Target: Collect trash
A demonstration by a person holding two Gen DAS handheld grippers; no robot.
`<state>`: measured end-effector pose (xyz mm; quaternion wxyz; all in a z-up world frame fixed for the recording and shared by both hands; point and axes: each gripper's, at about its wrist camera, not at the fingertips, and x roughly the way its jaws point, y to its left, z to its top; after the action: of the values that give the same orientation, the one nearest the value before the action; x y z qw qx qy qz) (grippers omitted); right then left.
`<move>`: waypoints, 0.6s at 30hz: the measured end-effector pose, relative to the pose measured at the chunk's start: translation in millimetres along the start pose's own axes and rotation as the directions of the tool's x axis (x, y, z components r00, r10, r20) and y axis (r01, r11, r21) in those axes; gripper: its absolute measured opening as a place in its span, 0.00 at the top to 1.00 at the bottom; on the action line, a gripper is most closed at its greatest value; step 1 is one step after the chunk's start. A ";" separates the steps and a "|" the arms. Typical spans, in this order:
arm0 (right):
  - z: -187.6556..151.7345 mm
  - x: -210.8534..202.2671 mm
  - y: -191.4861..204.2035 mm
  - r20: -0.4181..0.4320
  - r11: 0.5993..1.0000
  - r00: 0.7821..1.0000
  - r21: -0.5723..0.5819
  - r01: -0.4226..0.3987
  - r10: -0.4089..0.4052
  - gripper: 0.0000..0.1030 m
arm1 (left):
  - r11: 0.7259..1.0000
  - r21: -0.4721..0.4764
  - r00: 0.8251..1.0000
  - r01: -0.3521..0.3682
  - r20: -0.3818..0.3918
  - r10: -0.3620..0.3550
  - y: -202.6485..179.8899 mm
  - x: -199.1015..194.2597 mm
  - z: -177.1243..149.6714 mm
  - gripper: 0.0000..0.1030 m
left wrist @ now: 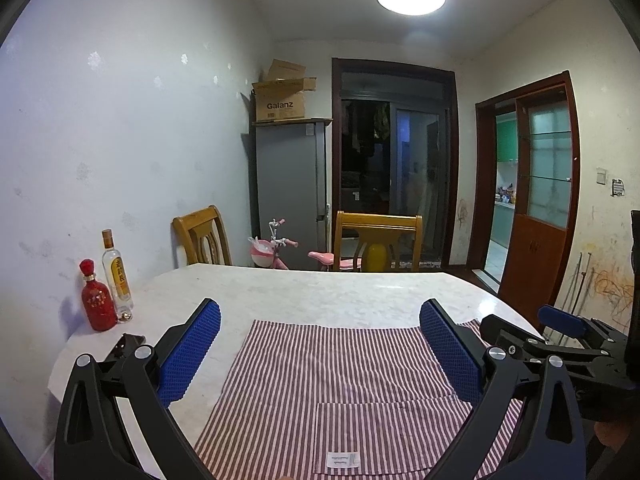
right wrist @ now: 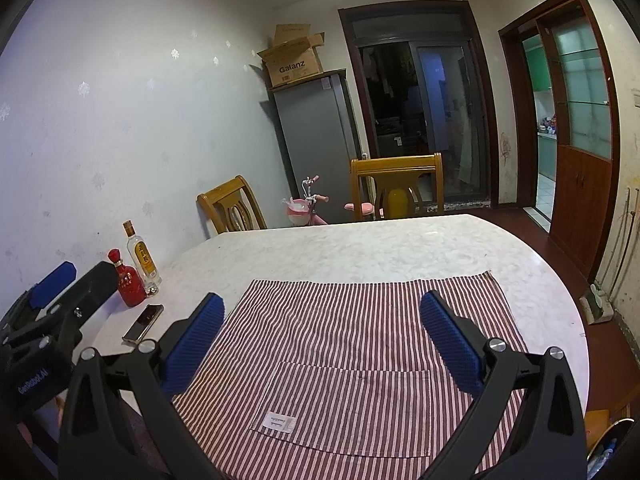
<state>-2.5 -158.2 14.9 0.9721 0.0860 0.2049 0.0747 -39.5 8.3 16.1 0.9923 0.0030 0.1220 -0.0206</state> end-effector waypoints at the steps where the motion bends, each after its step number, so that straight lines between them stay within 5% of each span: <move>1: -0.1 -0.3 -0.2 0.001 1.000 1.000 0.000 0.000 0.000 0.05 | 1.000 0.000 1.000 -0.001 -0.002 0.001 -0.3 0.7 0.1 0.06; 8: -0.1 -0.3 -0.3 0.000 1.000 1.000 -0.001 0.000 0.000 0.05 | 0.999 0.002 0.999 -0.037 -0.018 0.037 -3.0 6.3 0.9 0.06; 18: -2.7 3.2 -4.0 -0.007 1.000 1.000 0.007 -0.001 0.001 0.05 | 0.997 -0.053 0.998 0.048 -0.046 -0.050 -0.9 13.9 -4.5 0.06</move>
<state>-0.3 -161.2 10.4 0.9710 0.0895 0.2086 0.0746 -27.2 6.9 8.4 0.9881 -0.0253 0.1460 -0.0415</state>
